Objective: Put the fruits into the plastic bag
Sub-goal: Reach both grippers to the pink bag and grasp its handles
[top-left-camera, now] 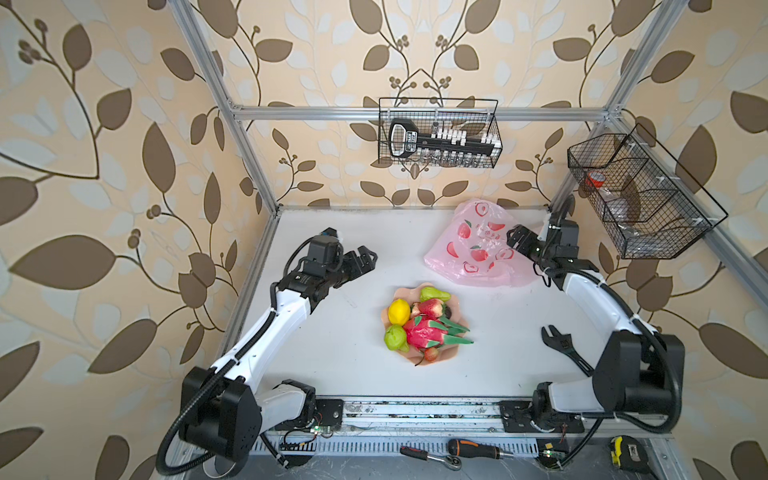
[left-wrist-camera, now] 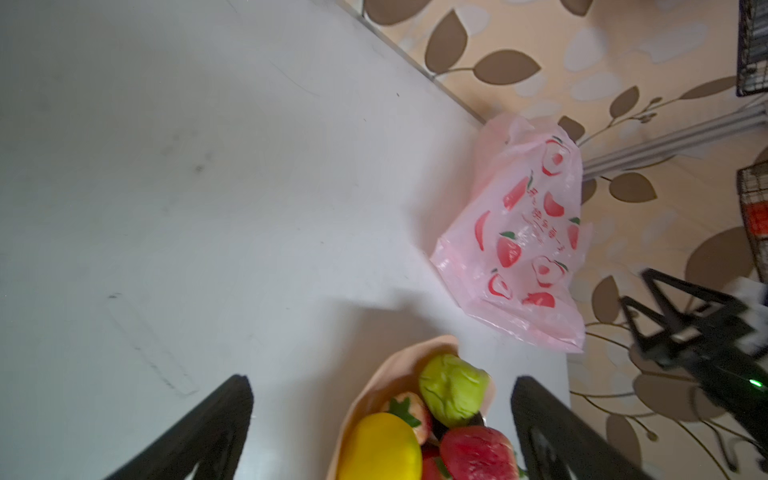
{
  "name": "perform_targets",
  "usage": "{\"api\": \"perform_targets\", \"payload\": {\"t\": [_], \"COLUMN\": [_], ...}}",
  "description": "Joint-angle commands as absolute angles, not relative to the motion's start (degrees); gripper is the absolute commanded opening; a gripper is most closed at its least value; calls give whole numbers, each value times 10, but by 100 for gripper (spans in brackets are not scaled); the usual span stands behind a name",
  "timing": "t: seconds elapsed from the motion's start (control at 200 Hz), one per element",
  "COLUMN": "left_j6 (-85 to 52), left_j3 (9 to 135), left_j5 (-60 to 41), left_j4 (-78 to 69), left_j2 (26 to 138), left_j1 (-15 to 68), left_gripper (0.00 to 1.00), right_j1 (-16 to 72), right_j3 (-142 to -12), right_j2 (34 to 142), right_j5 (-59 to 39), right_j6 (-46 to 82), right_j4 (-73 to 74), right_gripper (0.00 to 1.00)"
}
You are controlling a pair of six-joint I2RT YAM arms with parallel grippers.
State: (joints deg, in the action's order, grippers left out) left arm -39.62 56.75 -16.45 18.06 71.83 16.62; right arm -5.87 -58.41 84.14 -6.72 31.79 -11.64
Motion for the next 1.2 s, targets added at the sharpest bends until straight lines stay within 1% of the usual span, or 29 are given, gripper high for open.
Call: {"api": "perform_targets", "payload": {"t": [0.0,0.145,0.315,0.435,0.505,0.555,0.695,0.905,0.975,1.04,1.115,1.195], "left_j6": [-470,-479,-474,-444,-441,-442,-449,-444,-445,-444,-441,-431], "left_j3": [636,738,881,1002,1063,1085,1097,1148,1152,1152,1155,1153], "left_j5": [-238,-268,-296,-289,-306,-320,-341,-342,-339,-339,-340,-338], "left_j4": [219,215,254,290,304,298,258,272,263,254,250,249], "left_j2": [793,923,1077,1184,1241,1265,1302,1364,1375,1383,1390,1392], "left_j1": [185,197,205,219,224,229,246,272,275,277,278,278], "left_gripper": [99,99,99,99,99,99,99,98,96,91,83,70], "right_j1": [-61,-64,-63,-67,-67,-67,-70,-78,-79,-79,-78,-76], "right_j3": [-582,-555,-548,-540,-540,-544,-550,-534,-518,-494,-473,-456], "right_j2": [854,859,893,875,857,847,818,774,762,756,762,782], "right_j5": [-122,-116,-129,-119,-115,-117,-122,-147,-159,-176,-188,-202], "right_j6": [362,390,416,422,424,423,417,415,416,428,444,469], "right_j4": [-224,-207,-204,-215,-228,-242,-279,-314,-316,-297,-268,-221], "right_gripper": [99,99,97,97,97,98,99,100,100,100,100,100]}}
